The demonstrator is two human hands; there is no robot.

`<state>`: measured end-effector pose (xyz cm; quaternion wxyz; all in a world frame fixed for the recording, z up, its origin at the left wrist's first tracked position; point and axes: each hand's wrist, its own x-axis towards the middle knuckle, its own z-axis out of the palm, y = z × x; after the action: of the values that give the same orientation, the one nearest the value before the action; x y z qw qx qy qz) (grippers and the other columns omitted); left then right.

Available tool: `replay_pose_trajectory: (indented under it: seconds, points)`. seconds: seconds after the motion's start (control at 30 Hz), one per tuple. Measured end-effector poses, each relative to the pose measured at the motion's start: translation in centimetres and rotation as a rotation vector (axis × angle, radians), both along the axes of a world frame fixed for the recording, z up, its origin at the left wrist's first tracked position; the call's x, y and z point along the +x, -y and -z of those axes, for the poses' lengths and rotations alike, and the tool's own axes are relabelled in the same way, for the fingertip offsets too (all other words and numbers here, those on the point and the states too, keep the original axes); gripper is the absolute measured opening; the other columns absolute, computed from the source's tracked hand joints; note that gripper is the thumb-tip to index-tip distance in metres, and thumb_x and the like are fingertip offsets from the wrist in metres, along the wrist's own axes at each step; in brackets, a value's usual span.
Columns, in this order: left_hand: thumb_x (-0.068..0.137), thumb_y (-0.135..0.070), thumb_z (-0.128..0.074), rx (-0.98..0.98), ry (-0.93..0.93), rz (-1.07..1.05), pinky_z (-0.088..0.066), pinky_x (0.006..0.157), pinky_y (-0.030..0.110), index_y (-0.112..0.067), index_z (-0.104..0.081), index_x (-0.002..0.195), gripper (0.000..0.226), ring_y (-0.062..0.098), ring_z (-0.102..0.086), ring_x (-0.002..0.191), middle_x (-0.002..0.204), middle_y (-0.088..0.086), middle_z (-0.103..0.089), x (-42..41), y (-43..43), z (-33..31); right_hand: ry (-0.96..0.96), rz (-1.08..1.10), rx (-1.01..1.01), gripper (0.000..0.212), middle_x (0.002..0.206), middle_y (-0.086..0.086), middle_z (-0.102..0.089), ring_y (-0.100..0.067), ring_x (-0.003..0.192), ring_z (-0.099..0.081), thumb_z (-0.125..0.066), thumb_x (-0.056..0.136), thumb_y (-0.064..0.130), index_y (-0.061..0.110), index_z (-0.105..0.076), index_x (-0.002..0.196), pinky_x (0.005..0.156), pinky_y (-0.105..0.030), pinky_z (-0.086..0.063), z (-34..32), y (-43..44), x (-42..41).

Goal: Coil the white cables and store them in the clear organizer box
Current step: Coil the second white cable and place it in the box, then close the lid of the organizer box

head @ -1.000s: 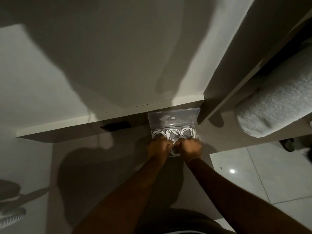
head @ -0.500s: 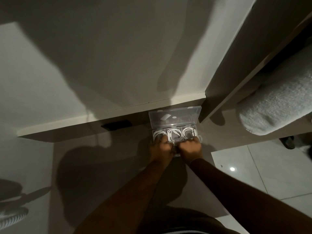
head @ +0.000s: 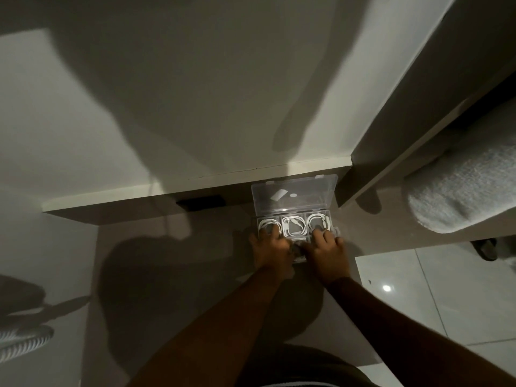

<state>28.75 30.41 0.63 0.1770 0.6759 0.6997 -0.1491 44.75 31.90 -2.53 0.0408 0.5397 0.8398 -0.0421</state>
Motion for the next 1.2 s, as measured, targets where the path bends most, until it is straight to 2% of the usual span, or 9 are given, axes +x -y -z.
replay_pose_trajectory:
  seconds: [0.1, 0.23, 0.3, 0.4, 0.53, 0.67, 0.93, 1.07, 1.2]
  points:
    - [0.070, -0.046, -0.082, -0.031, 0.013, 0.002, -0.027, 0.113, 0.067, -0.033, -0.070, 0.120, 0.052, 0.043, -0.037, 0.138, 0.149, 0.008, -0.045, 0.0, -0.2, -0.3, -0.001, 0.003, -0.038, 0.022, 0.108, -0.016, -0.076, -0.036, 0.095, -0.072, -0.082, 0.084, 0.043, 0.024, -0.082, 0.094, 0.080, -0.045, -0.052, -0.4, -0.3, -0.2]
    - [0.085, -0.044, -0.071, 0.018, 0.106, -0.024, -0.023, 0.115, 0.066, -0.032, -0.072, 0.114, 0.031, 0.036, -0.042, 0.137, 0.142, 0.005, -0.054, -0.8, -0.6, -0.6, -0.095, 0.001, -0.029, 0.019, 0.106, -0.016, -0.077, -0.037, 0.098, -0.072, -0.083, 0.083, 0.037, 0.018, -0.083, 0.085, 0.086, -0.045, -0.049, -0.7, 0.1, -0.6]
    - [0.096, -0.044, -0.063, 0.108, 0.219, -0.087, -0.024, 0.118, 0.061, -0.032, -0.072, 0.118, 0.027, 0.032, -0.049, 0.135, 0.137, 0.004, -0.059, -1.8, -0.5, -0.8, -0.129, 0.046, -0.070, 0.018, 0.119, -0.014, -0.075, -0.037, 0.112, -0.069, -0.080, 0.087, 0.035, 0.019, -0.084, 0.093, 0.097, -0.047, -0.045, -0.6, 0.1, -0.4]
    - [0.102, -0.040, -0.053, 0.329, 0.145, -0.054, -0.034, 0.116, 0.058, -0.036, -0.053, 0.148, 0.046, 0.034, -0.050, 0.136, 0.147, 0.007, -0.055, -3.4, -1.1, -1.2, -0.144, 0.199, -0.222, 0.032, 0.150, 0.000, -0.056, -0.024, 0.137, -0.049, -0.057, 0.103, 0.042, 0.030, -0.072, 0.128, 0.110, -0.037, -0.028, -0.5, -0.7, -0.2]
    - [0.102, -0.037, -0.045, 0.707, 0.160, -0.125, -0.028, 0.120, 0.056, -0.030, -0.033, 0.161, 0.060, 0.031, -0.038, 0.151, 0.164, 0.010, -0.040, -4.6, -4.1, -3.2, -0.025, 0.140, -0.240, 0.033, 0.148, 0.003, -0.054, -0.025, 0.138, -0.045, -0.055, 0.101, 0.045, 0.037, -0.070, 0.130, 0.110, -0.041, -0.031, -1.4, -1.5, -0.8]
    - [0.097, -0.034, -0.054, 0.633, 0.134, -0.033, -0.024, 0.125, 0.054, -0.021, -0.027, 0.163, 0.072, 0.028, -0.034, 0.153, 0.164, 0.006, -0.038, -4.8, -5.5, -4.0, -0.058, 0.145, -0.171, 0.025, 0.136, 0.000, -0.062, -0.027, 0.128, -0.053, -0.061, 0.099, 0.041, 0.031, -0.078, 0.115, 0.104, -0.043, -0.037, -2.4, -1.1, -0.8]
    - [0.091, -0.033, -0.063, 0.578, 0.028, 0.034, -0.021, 0.126, 0.057, -0.017, -0.028, 0.162, 0.081, 0.033, -0.031, 0.154, 0.165, 0.011, -0.036, -4.8, -4.8, -3.5, -0.074, 0.190, -0.159, 0.031, 0.139, 0.001, -0.061, -0.025, 0.128, -0.053, -0.051, 0.103, 0.046, 0.033, -0.075, 0.118, 0.107, -0.044, -0.039, -2.6, -0.6, -1.1]
    - [0.091, -0.036, -0.065, 0.503, 0.020, 0.044, -0.020, 0.127, 0.057, -0.017, -0.025, 0.162, 0.084, 0.036, -0.027, 0.156, 0.167, 0.012, -0.032, -4.5, -3.3, -3.0, -0.103, 0.215, -0.187, 0.022, 0.130, -0.001, -0.063, -0.025, 0.126, -0.055, -0.064, 0.097, 0.041, 0.027, -0.077, 0.108, 0.113, -0.047, -0.038, -2.4, 0.0, -1.8]
    - [0.087, -0.030, -0.068, 0.577, 0.091, 0.007, -0.025, 0.126, 0.054, -0.017, -0.043, 0.152, 0.070, 0.031, -0.043, 0.144, 0.152, 0.009, -0.049, -4.6, -3.2, -3.4, -0.263, 0.423, -0.215, 0.022, 0.128, -0.005, -0.068, -0.029, 0.123, -0.057, -0.075, 0.089, 0.034, 0.022, -0.077, 0.108, 0.108, -0.047, -0.039, -2.2, 0.0, -2.2]
